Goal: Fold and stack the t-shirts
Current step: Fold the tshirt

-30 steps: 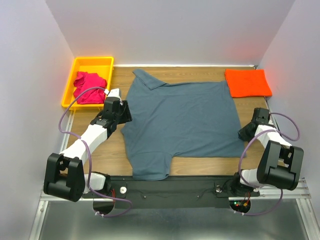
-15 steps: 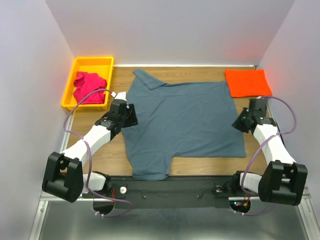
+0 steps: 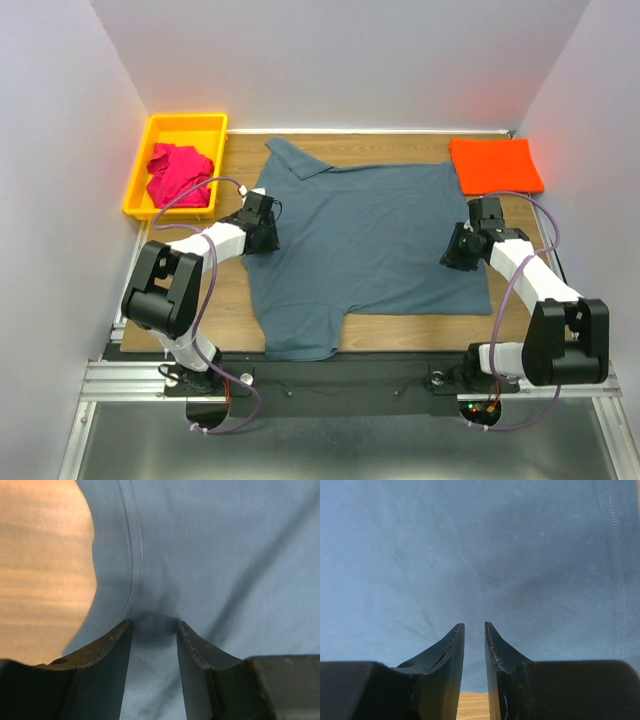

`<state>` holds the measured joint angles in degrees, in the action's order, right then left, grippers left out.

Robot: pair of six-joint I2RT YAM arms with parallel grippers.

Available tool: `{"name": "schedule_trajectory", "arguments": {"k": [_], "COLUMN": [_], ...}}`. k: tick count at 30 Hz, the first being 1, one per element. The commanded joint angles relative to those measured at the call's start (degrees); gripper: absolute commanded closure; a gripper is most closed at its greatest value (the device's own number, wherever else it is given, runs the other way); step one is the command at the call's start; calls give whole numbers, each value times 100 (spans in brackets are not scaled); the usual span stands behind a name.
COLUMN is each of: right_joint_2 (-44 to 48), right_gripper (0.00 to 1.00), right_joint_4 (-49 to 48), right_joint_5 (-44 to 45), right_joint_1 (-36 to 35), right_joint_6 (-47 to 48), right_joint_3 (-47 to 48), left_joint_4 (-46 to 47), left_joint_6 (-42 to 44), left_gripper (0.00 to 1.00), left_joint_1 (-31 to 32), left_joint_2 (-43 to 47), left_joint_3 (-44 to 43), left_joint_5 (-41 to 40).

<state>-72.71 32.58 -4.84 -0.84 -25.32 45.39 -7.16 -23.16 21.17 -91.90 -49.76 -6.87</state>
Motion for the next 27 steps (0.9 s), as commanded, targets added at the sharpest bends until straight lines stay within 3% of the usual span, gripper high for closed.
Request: {"name": "schedule_trajectory", "arguments": {"k": [1,17,24,27], "right_joint_2": [-295,-1289,-1158,-983], "right_gripper": [71,67,63,61], "right_joint_4": [-234,-595,-577,-551], "right_joint_5": [132,405,282,203], "right_joint_1": [-48,-56,-65,-144], "right_joint_6": [308,484,651,642], "right_joint_3": [93,717,867,867], "left_joint_4": [-14,-224,-321,-365], "left_joint_6": [-57,259,294,347], "left_gripper": [50,51,50,44], "left_joint_1": [-182,-526,-807,-816], "left_joint_2": [-196,-1944,-1815,-1552], "left_joint_3": [-516,-2064,-2205,-2266], "left_joint_5": [-411,-305,-665,-710]}}
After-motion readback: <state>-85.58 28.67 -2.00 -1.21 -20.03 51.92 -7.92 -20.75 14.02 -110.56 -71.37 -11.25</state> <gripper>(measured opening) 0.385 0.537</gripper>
